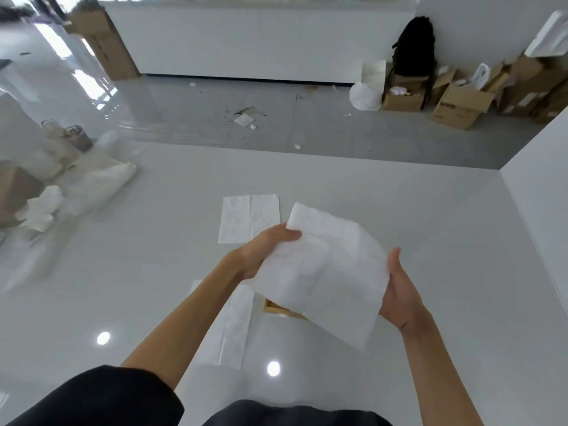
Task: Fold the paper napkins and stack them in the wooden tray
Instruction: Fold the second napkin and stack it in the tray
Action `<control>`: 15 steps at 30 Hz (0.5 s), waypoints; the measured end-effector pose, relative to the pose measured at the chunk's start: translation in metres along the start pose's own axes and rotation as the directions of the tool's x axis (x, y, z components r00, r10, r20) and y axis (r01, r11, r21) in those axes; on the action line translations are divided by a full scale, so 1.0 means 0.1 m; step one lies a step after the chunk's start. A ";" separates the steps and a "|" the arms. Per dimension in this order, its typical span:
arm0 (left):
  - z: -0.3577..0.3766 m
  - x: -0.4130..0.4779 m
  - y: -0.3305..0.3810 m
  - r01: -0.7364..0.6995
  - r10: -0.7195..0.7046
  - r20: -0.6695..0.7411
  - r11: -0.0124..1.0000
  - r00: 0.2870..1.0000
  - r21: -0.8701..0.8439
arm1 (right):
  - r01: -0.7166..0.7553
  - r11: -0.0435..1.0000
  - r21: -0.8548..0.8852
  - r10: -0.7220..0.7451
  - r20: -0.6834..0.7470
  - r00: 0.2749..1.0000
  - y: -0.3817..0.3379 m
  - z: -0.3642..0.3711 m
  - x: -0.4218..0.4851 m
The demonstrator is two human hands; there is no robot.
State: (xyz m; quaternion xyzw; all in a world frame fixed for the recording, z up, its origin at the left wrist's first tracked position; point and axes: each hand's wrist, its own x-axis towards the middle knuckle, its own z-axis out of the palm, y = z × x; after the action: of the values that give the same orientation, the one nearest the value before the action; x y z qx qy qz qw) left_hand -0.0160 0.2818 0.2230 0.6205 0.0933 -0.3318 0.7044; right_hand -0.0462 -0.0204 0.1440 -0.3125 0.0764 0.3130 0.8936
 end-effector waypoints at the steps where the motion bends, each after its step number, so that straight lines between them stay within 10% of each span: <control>1: -0.05 -0.02 -0.05 0.022 -0.022 0.010 1.000 1.000 -0.018 | -0.007 0.999 0.032 0.005 0.055 0.998 0.05 -0.02 0.00; 7: -0.13 -0.05 0.17 0.145 -0.148 0.156 0.989 0.977 0.029 | 0.000 0.932 -0.363 0.031 0.082 0.996 -0.09 0.46 0.16; 11: -0.04 0.01 0.41 0.131 -0.154 0.264 0.986 0.952 0.104 | -0.029 0.670 -0.742 0.179 0.123 0.976 -0.17 0.86 0.28; 15: -0.07 0.10 0.44 0.118 -0.121 0.287 0.993 0.950 0.027 | -0.028 0.701 -0.713 0.148 0.108 0.983 -0.20 0.97 0.32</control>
State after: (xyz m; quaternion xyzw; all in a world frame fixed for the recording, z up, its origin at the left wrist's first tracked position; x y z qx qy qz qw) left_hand 0.0194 0.2857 0.2516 0.5622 0.0256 -0.4611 0.6860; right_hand -0.0145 0.0429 0.2202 -0.6018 -0.1053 0.3843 0.6922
